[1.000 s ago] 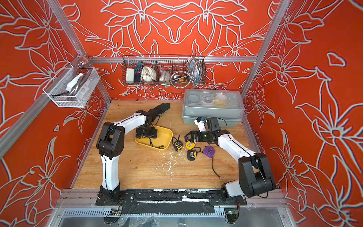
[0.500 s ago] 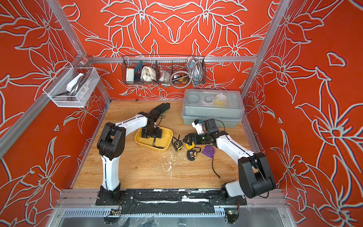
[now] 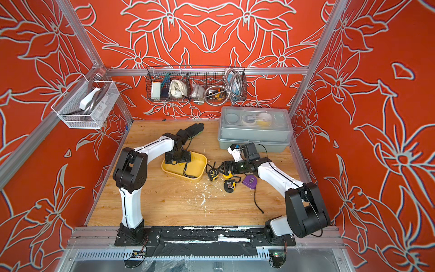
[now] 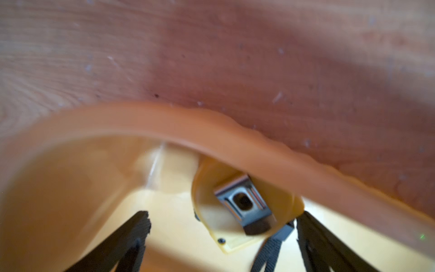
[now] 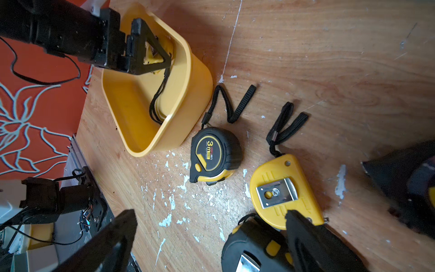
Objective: Take the tape measure out of the storage box
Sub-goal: Pick up the tape measure from the storage box.
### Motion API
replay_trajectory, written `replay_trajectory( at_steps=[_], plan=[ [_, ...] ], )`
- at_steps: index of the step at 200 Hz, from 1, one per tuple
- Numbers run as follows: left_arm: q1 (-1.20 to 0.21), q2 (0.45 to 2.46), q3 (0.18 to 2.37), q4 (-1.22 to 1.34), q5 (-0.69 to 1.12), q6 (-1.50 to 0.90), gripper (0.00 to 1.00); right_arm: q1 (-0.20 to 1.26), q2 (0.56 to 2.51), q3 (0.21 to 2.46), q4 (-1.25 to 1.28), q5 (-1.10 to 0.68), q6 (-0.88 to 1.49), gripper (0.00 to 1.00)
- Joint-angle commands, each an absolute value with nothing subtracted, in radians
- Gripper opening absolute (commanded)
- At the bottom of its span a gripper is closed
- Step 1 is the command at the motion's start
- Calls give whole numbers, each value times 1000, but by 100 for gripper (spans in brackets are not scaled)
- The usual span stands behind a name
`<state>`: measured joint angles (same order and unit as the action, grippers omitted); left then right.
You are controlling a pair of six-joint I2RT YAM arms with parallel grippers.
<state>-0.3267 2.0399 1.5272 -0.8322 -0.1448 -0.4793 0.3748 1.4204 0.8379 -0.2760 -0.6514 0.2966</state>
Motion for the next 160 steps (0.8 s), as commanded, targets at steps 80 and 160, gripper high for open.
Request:
replay_trajectory(
  at_steps=[80, 160],
  plan=[
    [-316, 2177, 1562, -793, -66, -631, 96, 402, 1446, 844, -276, -624, 260, 100],
    [-313, 2136, 1473, -752, -51, -584, 61, 405, 1451, 835, -255, -668, 244, 100]
  ],
)
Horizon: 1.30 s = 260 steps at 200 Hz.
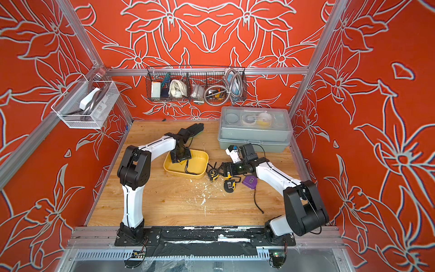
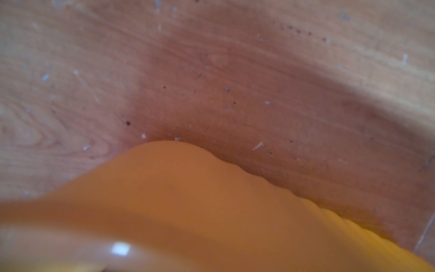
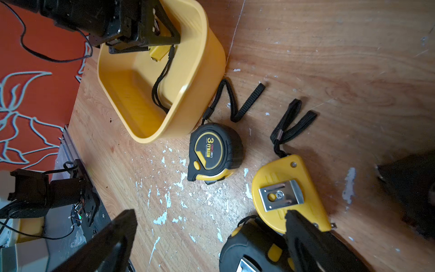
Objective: Take the tape measure out of the storage box
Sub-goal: Pick up the tape measure from the storage box, then place the tape measure at the center of the board.
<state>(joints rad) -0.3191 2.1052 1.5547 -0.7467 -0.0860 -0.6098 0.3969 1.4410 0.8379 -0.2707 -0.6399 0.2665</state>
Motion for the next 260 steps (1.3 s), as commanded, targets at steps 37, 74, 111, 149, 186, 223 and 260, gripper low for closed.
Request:
replay_trajectory(
  at_steps=[37, 74, 111, 149, 186, 223, 260],
  plan=[
    [-326, 2016, 1399, -738, -50, -497, 49, 403, 1471, 839, -247, -758, 249, 100],
    [-385, 1863, 1368, -768, -29, -333, 44, 402, 1532, 861, -139, -925, 376, 100],
    [-466, 1710, 1345, -818, -60, -190, 44, 390, 1581, 921, -47, -976, 517, 100],
    [-529, 1587, 1349, -860, 6, -76, 47, 393, 1672, 991, 223, -1142, 806, 100],
    [-573, 1490, 1317, -855, 63, -40, 47, 411, 1724, 1024, 275, -1203, 918, 97],
    [-619, 1456, 1307, -834, 113, -13, 47, 483, 1717, 1051, 174, -1244, 847, 88],
    [-643, 1470, 1320, -833, 137, -2, 47, 524, 1709, 1040, 148, -1268, 833, 78]
  ],
)
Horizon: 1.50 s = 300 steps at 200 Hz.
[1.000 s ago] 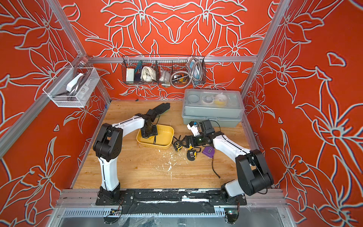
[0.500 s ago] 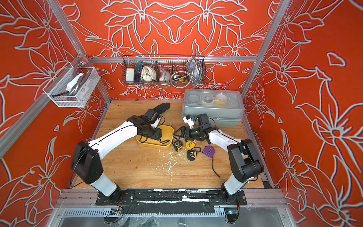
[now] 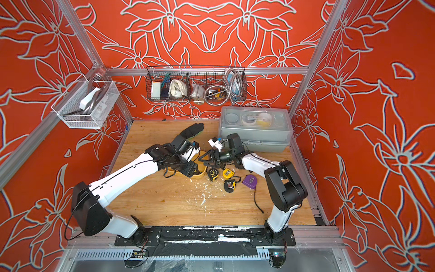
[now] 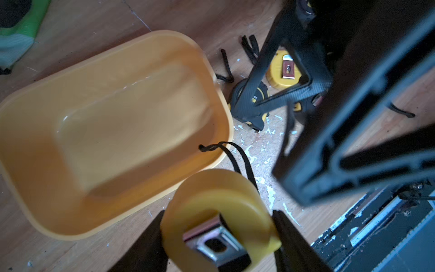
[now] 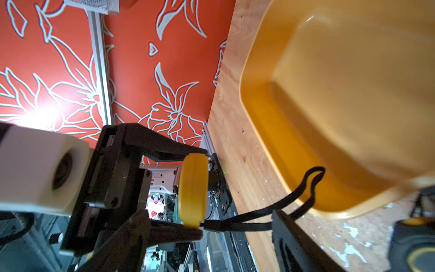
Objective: Take the tape measure out of the storage box
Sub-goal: Place the tape measure at the center of the board.
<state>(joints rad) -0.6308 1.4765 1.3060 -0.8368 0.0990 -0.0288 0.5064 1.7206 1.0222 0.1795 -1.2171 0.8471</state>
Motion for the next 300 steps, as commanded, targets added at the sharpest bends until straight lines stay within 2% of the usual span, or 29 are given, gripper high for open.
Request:
replay_trajectory(
  at_steps=[1, 37, 61, 110, 133, 165, 176, 185, 193, 228, 260, 289, 300],
  plan=[
    [-644, 1470, 1321, -833, 139, -1, 47, 524, 1709, 1039, 148, -1267, 833, 78],
    [-659, 1467, 1328, -814, 143, -3, 47, 542, 1702, 1017, 166, -1282, 852, 70],
    [-665, 1480, 1333, -815, 141, -6, 47, 550, 1698, 975, 309, -1302, 958, 64],
    [-687, 1503, 1348, -810, 135, -15, 47, 581, 1696, 971, 338, -1322, 983, 53],
    [-689, 1509, 1353, -806, 128, -18, 47, 589, 1691, 959, 380, -1326, 1010, 44],
    [-690, 1515, 1353, -788, 87, -30, 49, 592, 1689, 950, 380, -1332, 1017, 20],
    [-690, 1515, 1353, -783, 74, -35, 50, 593, 1690, 946, 379, -1328, 1018, 17],
    [-690, 1516, 1353, -782, 73, -36, 52, 592, 1688, 942, 382, -1320, 1019, 17],
    [-690, 1515, 1353, -781, 71, -39, 58, 592, 1685, 940, 392, -1312, 1020, 17],
    [-687, 1441, 1335, -748, 24, -92, 99, 549, 1641, 937, 398, -1257, 1012, 15],
    [-595, 1284, 1289, -662, -7, -179, 100, 433, 1570, 894, 364, -1246, 1000, 14],
    [-426, 1200, 1242, -666, -96, -303, 100, 325, 1463, 811, 92, -1229, 843, 14],
    [-357, 1181, 1218, -678, -106, -345, 100, 305, 1422, 739, 60, -1221, 833, 14]
  ],
)
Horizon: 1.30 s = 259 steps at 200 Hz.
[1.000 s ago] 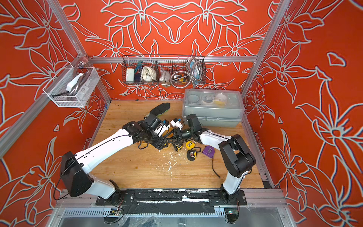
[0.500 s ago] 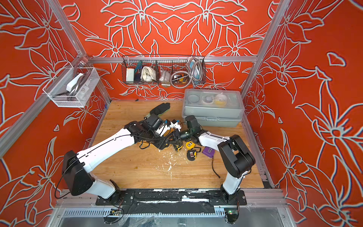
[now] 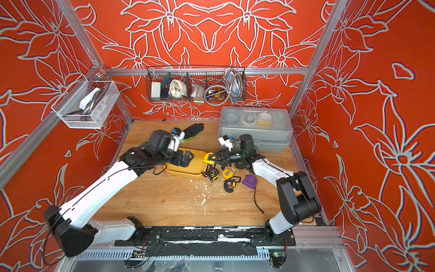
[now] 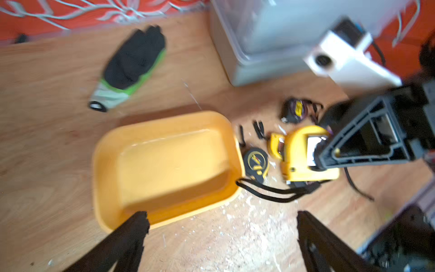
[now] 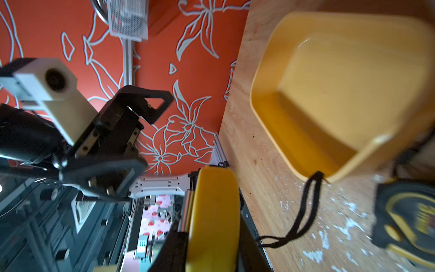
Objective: Take the tape measure out of the storage box
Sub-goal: Place the tape measure at the center of the board.
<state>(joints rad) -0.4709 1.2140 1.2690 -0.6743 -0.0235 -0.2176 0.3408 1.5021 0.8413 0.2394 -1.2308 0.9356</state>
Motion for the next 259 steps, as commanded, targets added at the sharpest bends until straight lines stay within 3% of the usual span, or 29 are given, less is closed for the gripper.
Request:
replay_trajectory(
  at_steps=[1, 25, 67, 177, 195, 217, 224, 259],
  plan=[
    [-349, 1180, 1214, -679, -108, -349, 100, 304, 1419, 732, 60, -1221, 834, 15],
    [-255, 1167, 1166, -698, -100, -403, 100, 301, 1350, 560, 34, -1188, 823, 15],
    [-232, 1196, 1140, -698, -82, -411, 100, 321, 1352, 424, -39, -1138, 721, 15],
    [-233, 1187, 1054, -664, -72, -406, 100, 507, 1619, 548, 3, -916, 583, 26],
    [-233, 1184, 1052, -665, -76, -399, 100, 507, 1605, 558, -21, -880, 584, 41],
    [-233, 1179, 1052, -659, -87, -382, 100, 515, 1515, 588, -165, -794, 525, 77],
    [-233, 1176, 1048, -653, -93, -372, 100, 517, 1476, 600, -214, -765, 506, 98],
    [-229, 1167, 1021, -616, -160, -340, 100, 517, 1244, 688, -370, -680, 425, 100]
  ],
)
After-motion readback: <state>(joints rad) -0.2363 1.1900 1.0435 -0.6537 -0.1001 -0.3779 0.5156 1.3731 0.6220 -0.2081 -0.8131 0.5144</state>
